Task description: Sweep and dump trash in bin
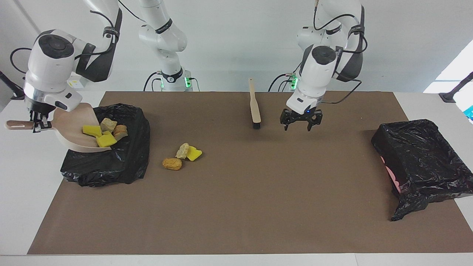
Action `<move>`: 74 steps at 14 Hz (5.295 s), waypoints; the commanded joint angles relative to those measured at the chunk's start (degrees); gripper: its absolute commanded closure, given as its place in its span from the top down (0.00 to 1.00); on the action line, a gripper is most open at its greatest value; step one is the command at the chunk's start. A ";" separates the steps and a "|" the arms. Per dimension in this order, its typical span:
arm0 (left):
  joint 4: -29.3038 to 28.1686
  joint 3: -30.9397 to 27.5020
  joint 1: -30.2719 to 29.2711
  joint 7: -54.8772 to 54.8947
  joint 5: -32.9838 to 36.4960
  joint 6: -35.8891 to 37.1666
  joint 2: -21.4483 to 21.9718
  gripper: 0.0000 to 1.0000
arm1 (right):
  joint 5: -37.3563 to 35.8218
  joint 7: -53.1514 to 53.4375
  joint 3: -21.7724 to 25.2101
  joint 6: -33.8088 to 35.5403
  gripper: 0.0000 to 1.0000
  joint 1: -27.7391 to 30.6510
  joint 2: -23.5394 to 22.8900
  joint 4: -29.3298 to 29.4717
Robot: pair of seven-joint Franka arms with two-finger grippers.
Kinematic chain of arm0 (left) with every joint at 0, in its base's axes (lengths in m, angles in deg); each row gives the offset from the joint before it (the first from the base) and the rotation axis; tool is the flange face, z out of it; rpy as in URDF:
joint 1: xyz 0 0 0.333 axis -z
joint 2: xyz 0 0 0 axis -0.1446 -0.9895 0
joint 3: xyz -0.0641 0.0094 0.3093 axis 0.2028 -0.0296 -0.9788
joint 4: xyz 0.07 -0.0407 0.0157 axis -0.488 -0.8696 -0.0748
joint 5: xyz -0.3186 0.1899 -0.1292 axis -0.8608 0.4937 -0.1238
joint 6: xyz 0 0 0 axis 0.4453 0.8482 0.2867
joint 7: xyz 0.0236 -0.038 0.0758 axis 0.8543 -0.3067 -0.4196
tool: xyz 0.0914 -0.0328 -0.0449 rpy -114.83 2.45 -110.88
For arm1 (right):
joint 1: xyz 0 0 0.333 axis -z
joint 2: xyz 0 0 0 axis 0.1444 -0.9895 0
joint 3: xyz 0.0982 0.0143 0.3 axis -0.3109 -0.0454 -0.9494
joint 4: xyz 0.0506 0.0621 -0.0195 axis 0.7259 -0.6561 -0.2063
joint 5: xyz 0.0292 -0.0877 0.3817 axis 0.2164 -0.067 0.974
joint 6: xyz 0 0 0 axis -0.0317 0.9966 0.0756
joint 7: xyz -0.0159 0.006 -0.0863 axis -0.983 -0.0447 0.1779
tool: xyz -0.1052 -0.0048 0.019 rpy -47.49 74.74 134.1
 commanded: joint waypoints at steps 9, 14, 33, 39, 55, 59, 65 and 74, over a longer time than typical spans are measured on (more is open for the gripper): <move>25.51 0.35 -15.26 19.14 0.59 26.53 0.19 1.00 | -5.88 5.43 -0.56 13.56 0.00 -4.99 5.90 3.19; 32.26 0.18 -15.80 23.37 0.94 30.75 -3.23 1.00 | 1.82 31.78 -5.56 28.23 0.00 -4.99 8.62 4.51; 34.92 0.71 -17.03 23.63 0.41 33.40 -3.85 1.00 | 37.89 164.06 -16.91 11.94 0.00 -35.12 -23.51 21.98; 34.92 0.71 -16.94 23.63 0.41 33.40 -3.77 1.00 | 31.93 169.65 -17.00 6.11 0.00 -41.02 -36.28 30.27; 34.92 0.71 -16.94 23.63 0.41 33.40 -3.85 1.00 | 35.77 164.29 -19.11 20.17 1.00 -42.25 -21.28 20.89; 34.92 0.71 -16.94 23.63 0.41 33.40 -3.77 1.00 | 44.46 169.55 -19.28 17.64 1.00 -45.59 -10.12 3.23; 33.60 1.50 -15.89 21.79 0.24 34.72 -2.71 1.00 | 56.52 169.30 -19.37 -5.99 1.00 -52.70 4.49 -29.82; 26.77 1.94 -9.93 17.59 -0.29 23.06 -2.97 1.00 | 59.25 169.83 -19.37 -9.61 0.99 -57.28 8.63 -36.44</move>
